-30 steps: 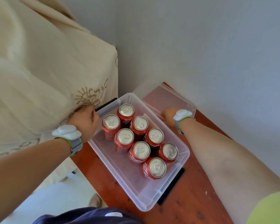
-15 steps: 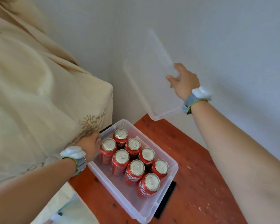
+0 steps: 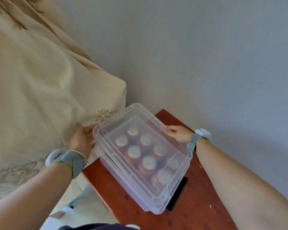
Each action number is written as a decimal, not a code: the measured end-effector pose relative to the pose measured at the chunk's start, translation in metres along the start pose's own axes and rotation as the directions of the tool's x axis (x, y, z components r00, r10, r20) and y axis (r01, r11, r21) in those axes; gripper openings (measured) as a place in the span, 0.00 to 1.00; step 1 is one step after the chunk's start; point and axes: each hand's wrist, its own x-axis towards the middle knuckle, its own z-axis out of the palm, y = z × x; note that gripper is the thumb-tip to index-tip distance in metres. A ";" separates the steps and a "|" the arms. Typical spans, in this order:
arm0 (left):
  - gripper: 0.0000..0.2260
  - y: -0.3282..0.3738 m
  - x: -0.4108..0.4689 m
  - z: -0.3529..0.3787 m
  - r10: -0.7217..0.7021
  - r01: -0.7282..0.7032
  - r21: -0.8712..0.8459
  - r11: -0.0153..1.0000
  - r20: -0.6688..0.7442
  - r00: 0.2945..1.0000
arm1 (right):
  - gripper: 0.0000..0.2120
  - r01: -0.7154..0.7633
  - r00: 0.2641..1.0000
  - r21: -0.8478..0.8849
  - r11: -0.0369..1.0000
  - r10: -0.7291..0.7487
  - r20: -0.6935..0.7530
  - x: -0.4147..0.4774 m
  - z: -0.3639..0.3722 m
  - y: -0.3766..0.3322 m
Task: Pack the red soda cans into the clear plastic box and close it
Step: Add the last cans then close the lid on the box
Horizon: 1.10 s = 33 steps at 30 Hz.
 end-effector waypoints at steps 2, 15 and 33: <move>0.25 0.001 -0.008 -0.006 -0.001 -0.014 0.121 0.993 0.125 0.992 | 0.15 -0.063 0.998 -0.213 0.975 0.055 -0.043 0.007 0.018 0.018; 0.20 -0.034 -0.011 0.007 0.250 -0.390 0.896 0.214 0.336 0.908 | 0.13 -0.224 0.973 -0.106 0.969 0.217 -0.077 0.007 0.053 0.015; 0.29 -0.017 0.028 0.028 0.105 -0.224 0.972 0.067 0.216 0.971 | 0.25 -0.254 0.908 -0.282 0.925 0.127 -0.400 -0.018 0.086 0.012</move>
